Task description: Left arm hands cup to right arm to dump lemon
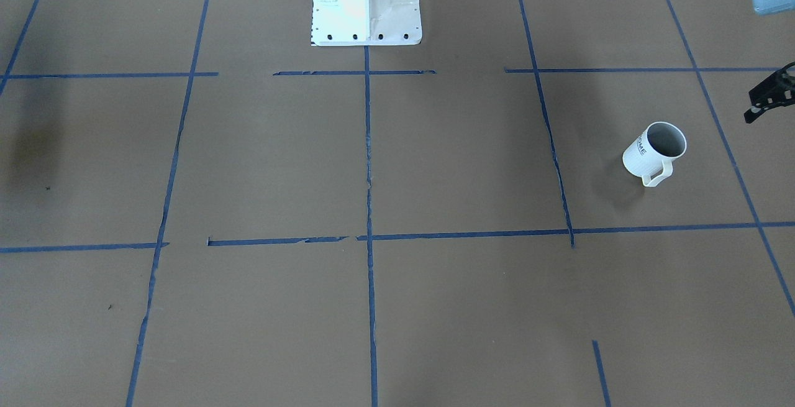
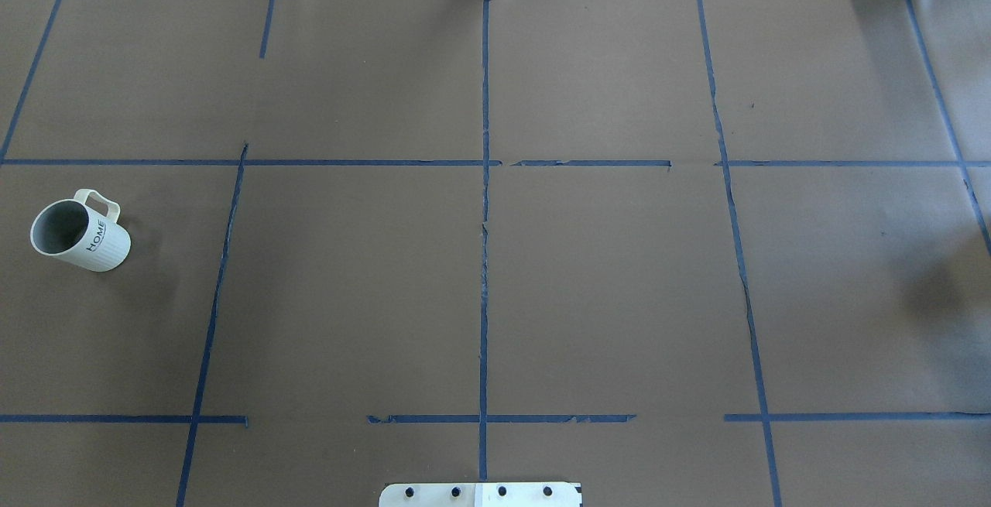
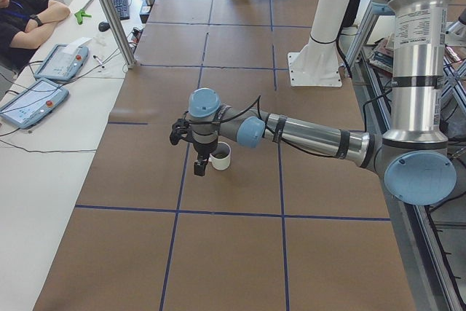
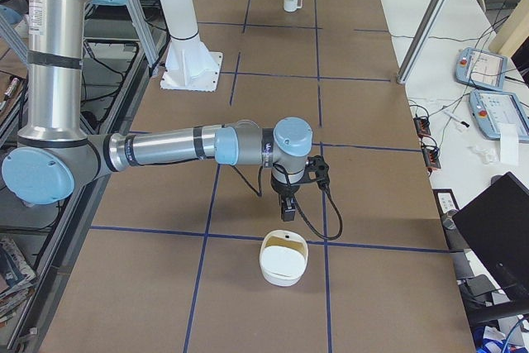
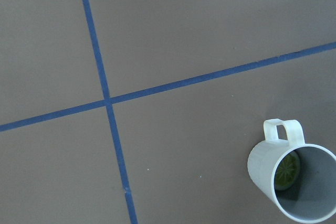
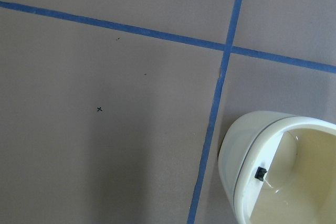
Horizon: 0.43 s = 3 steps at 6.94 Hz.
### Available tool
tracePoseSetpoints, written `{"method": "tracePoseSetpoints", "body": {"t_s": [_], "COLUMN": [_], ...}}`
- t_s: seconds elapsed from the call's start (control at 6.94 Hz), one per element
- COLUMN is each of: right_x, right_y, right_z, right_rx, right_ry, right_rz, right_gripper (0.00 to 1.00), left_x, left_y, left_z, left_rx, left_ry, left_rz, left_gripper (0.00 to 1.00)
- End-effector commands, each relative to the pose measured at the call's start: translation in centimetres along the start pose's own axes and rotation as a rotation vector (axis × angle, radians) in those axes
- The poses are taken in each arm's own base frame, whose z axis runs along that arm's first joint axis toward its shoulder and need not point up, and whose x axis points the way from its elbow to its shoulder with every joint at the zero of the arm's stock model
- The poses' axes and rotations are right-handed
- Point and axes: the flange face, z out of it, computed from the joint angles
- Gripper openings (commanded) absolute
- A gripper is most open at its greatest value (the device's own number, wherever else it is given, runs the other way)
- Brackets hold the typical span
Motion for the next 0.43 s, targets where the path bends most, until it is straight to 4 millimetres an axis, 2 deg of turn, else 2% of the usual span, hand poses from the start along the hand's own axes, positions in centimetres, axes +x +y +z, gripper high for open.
{"method": "tracePoseSetpoints", "body": {"t_s": [0.0, 0.29], "right_x": [0.1, 0.2], "right_y": [0.0, 0.0], "right_z": [0.1, 0.2], "right_rx": [-0.002, -0.003], "right_ry": [0.001, 0.001], "right_rz": [0.002, 0.002], "right_gripper": [1.00, 1.00], "left_x": [4.2, 5.1], "left_y": [0.5, 0.9], "left_z": [5.7, 7.8], "left_rx": [-0.024, -0.019], "left_ry": [0.015, 0.030], "left_rz": [-0.051, -0.057], "left_gripper": [1.00, 1.00]}}
